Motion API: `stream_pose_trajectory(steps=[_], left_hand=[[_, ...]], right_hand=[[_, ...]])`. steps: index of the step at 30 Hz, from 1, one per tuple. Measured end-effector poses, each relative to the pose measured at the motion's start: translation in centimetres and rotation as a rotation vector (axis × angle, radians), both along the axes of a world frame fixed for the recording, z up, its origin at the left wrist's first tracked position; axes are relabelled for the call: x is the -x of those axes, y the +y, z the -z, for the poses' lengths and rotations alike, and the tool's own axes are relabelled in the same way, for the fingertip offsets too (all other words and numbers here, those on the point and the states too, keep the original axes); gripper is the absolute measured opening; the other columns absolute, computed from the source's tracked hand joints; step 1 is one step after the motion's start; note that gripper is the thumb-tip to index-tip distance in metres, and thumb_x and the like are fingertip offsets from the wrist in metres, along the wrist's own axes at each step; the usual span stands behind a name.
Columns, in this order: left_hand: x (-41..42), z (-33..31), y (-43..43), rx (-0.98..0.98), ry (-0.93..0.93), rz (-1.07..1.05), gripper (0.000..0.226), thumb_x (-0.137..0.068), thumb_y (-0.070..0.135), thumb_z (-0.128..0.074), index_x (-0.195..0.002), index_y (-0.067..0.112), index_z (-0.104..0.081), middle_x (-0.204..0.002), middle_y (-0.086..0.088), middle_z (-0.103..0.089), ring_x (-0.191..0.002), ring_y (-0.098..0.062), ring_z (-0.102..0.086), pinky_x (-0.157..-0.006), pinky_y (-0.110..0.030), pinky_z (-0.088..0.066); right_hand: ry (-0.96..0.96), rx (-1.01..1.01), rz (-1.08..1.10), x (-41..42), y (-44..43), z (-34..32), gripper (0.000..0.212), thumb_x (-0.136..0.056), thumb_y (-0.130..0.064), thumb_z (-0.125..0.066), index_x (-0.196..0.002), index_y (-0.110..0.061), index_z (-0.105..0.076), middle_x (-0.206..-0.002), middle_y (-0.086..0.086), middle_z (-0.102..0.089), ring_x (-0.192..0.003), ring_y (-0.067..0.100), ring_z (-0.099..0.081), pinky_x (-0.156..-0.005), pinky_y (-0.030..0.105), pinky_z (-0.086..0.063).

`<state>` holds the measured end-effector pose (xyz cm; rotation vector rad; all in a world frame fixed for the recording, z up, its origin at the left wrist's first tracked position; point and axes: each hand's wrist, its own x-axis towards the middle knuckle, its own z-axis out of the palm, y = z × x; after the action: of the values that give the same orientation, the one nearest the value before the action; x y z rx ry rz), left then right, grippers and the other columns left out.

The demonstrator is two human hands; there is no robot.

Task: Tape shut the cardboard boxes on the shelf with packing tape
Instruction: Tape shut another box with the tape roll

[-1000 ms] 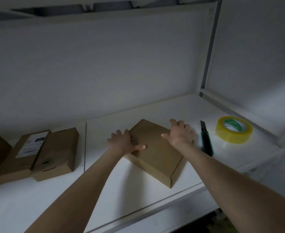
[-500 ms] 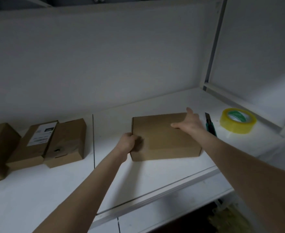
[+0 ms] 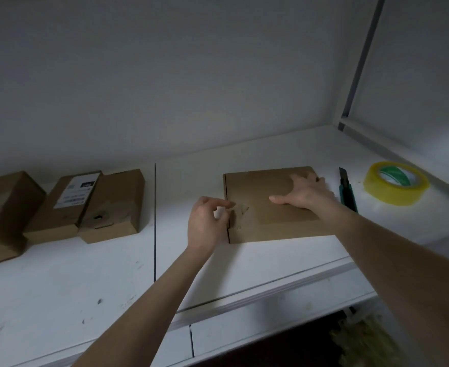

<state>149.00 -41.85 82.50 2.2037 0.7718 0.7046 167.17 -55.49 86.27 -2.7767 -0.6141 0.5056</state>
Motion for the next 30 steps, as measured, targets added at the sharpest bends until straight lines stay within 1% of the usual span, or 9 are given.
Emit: stream_pose_trajectory(steps=[2, 5, 10, 16, 19, 21, 25, 28, 30], left_hand=[[-0.4, -0.4, -0.3, -0.044, 0.107, 0.044, 0.02, -0.087, 0.026, -0.063, -0.105, 0.023, -0.071, -0.115, 0.003, -0.054, -0.109, -0.013, -0.052, -0.088, -0.026, -0.046], [-0.7, -0.7, -1.1, -0.052, 0.24, 0.105, 0.041, -0.084, 0.034, -0.065, -0.123, 0.021, -0.062, -0.133, 0.001, -0.043, -0.118, -0.014, -0.049, -0.095, -0.024, -0.042], [-0.8, 0.0, -1.6, 0.085, 0.215, 0.106, 0.059, -0.089, 0.033, -0.063, -0.141, 0.015, -0.043, -0.141, -0.008, -0.044, -0.125, -0.022, -0.047, -0.103, -0.029, -0.037], [-1.0, -0.7, -0.4, -0.037, 0.246, 0.187, 0.047, -0.091, 0.028, -0.062, -0.134, 0.011, -0.054, -0.131, -0.008, -0.052, -0.118, -0.025, -0.053, -0.088, -0.016, -0.035], [-1.3, -1.8, 1.4, -0.059, 0.301, 0.255, 0.043, -0.092, 0.02, -0.06, -0.133, 0.007, -0.054, -0.132, -0.012, -0.052, -0.123, -0.028, -0.05, -0.089, -0.02, -0.034], [-1.5, -2.0, 2.7, -0.05, 0.331, 0.305, 0.04, -0.092, 0.015, -0.059, -0.131, 0.004, -0.055, -0.126, -0.012, -0.053, -0.125, -0.029, -0.048, -0.084, -0.018, -0.031], [-2.0, -2.1, 4.8, -0.063, 0.412, 0.385, 0.051, -0.092, 0.019, -0.06, -0.141, 0.014, -0.046, -0.152, -0.002, -0.034, -0.138, -0.019, -0.036, -0.097, -0.012, -0.025], [-2.0, -2.0, 5.8, -0.065, 0.387, 0.358, 0.047, -0.091, 0.016, -0.062, -0.136, 0.015, -0.052, -0.149, -0.001, -0.041, -0.134, -0.018, -0.041, -0.098, -0.01, -0.025], [-2.0, -1.8, 6.0, -0.132, 0.345, 0.294, 0.039, -0.09, 0.018, -0.063, -0.129, 0.016, -0.059, -0.142, -0.004, -0.049, -0.13, -0.021, -0.046, -0.104, -0.022, -0.033]], right_hand=[[0.001, 0.005, -0.001, 0.1, 0.0, 0.0, 0.1, -0.077, -0.069, -0.064, -0.155, -0.027, -0.018, -0.162, 0.009, -0.005, -0.147, 0.038, -0.005, -0.113, 0.056, -0.023], [-0.013, 0.02, -0.009, 0.1, -0.1, 0.0, 0.099, -0.077, -0.07, -0.062, -0.155, -0.028, -0.018, -0.162, 0.009, -0.006, -0.147, 0.038, -0.007, -0.112, 0.055, -0.025], [-0.03, 0.038, -0.014, 0.2, -0.2, 0.0, 0.099, -0.076, -0.073, -0.061, -0.154, -0.029, -0.019, -0.161, 0.009, -0.009, -0.146, 0.038, -0.012, -0.11, 0.055, -0.028], [-0.038, 0.076, 0.019, 0.0, 0.1, -0.5, 0.098, -0.071, -0.075, -0.064, -0.149, -0.027, -0.03, -0.156, 0.009, -0.019, -0.139, 0.039, -0.024, -0.104, 0.051, -0.037], [-0.096, 0.247, -0.002, 0.2, 0.8, -2.0, 0.102, -0.066, -0.08, -0.064, -0.145, -0.022, -0.035, -0.147, 0.012, -0.033, -0.131, 0.037, -0.037, -0.094, 0.044, -0.04], [-0.162, 0.32, -0.058, 0.4, 1.5, -3.0, 0.106, -0.064, -0.08, -0.065, -0.146, -0.021, -0.034, -0.145, 0.013, -0.036, -0.131, 0.035, -0.037, -0.099, 0.045, -0.038], [-0.107, 0.188, -0.216, 0.4, 2.7, -2.1, 0.117, -0.067, -0.076, -0.067, -0.156, -0.027, -0.009, -0.162, 0.01, -0.007, -0.147, 0.038, -0.006, -0.116, 0.059, -0.015], [-0.019, 0.188, -0.222, 0.5, 2.9, -1.2, 0.12, -0.063, -0.084, -0.061, -0.155, -0.027, -0.009, -0.16, 0.011, -0.016, -0.144, 0.037, -0.019, -0.114, 0.056, -0.023], [-0.027, 0.231, -0.181, 0.7, 3.1, -1.4, 0.119, -0.061, -0.087, -0.06, -0.153, -0.027, -0.016, -0.155, 0.012, -0.024, -0.139, 0.038, -0.028, -0.109, 0.053, -0.033]])
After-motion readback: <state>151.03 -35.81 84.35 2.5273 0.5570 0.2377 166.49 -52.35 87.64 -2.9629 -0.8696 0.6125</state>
